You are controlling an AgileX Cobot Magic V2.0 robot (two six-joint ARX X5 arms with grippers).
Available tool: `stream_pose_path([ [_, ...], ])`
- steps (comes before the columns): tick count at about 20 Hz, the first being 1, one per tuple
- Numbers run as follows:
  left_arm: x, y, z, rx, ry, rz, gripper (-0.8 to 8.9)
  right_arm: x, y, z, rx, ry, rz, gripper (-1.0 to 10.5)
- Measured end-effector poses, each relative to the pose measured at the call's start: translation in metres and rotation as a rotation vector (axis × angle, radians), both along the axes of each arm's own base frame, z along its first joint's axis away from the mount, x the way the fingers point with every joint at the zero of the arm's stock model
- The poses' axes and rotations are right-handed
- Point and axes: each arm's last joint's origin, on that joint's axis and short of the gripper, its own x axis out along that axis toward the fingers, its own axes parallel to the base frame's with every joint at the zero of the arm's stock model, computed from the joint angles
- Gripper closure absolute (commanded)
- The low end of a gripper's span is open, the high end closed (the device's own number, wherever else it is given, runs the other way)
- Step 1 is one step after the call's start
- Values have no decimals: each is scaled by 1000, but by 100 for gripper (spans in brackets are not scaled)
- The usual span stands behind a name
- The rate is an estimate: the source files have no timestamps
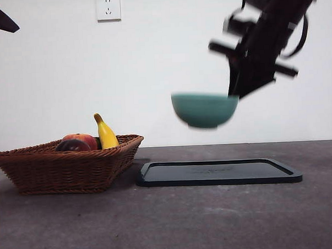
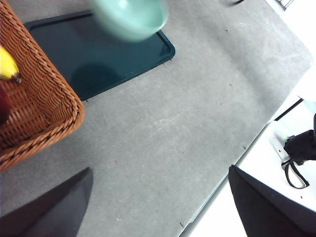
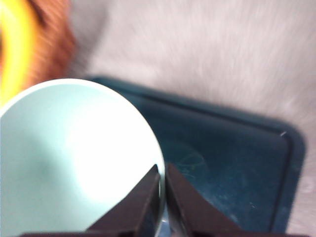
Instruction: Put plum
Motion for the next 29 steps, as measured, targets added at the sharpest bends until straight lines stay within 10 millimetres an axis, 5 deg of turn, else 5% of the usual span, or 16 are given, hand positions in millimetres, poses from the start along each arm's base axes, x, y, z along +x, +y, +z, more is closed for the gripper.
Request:
stream_pose_path([
  [8, 0, 0, 0, 2, -4, -3, 377, -82, -14, 79, 13, -91, 88, 934],
  [13, 0, 0, 0, 2, -4, -3, 377, -129, -14, 100, 1, -138, 154, 934],
  [17, 0, 0, 0, 2, -3, -4, 377, -144, -10, 76, -20, -84, 196, 934],
  [29, 0, 0, 0, 3, -1, -3, 377, -157, 7, -49, -67, 71, 275, 934],
])
